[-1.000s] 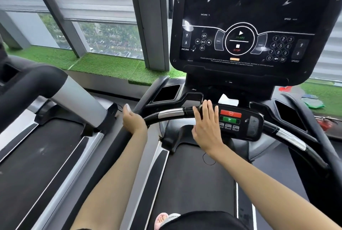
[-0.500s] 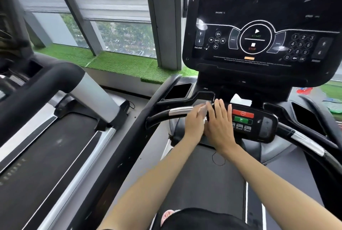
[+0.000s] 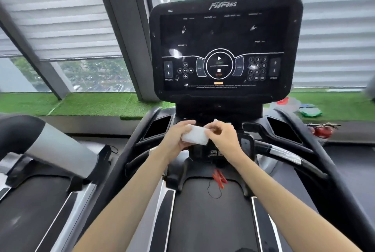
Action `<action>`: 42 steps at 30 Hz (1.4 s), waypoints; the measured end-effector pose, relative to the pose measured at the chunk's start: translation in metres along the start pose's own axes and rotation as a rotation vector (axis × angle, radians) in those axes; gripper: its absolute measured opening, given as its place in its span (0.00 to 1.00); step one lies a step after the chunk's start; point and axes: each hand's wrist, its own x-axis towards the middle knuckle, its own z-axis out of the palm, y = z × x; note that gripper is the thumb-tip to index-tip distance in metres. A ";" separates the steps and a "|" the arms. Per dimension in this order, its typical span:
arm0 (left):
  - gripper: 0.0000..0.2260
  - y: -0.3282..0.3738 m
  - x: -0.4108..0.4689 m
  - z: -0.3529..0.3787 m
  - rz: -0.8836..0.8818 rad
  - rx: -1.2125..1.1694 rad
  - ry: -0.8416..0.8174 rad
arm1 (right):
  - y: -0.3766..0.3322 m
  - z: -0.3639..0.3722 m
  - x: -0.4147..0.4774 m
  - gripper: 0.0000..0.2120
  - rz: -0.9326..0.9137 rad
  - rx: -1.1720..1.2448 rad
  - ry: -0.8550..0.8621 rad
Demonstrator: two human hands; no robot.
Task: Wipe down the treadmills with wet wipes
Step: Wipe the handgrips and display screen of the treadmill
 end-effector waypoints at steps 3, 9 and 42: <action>0.11 -0.002 0.005 0.014 -0.011 -0.170 -0.049 | 0.006 -0.013 -0.001 0.11 0.089 0.173 0.069; 0.08 -0.022 0.012 0.047 0.059 -0.251 0.276 | 0.019 -0.022 -0.010 0.08 0.098 0.158 0.171; 0.13 -0.110 0.019 0.056 0.854 1.066 0.749 | 0.113 -0.059 -0.029 0.24 -0.309 -0.806 0.178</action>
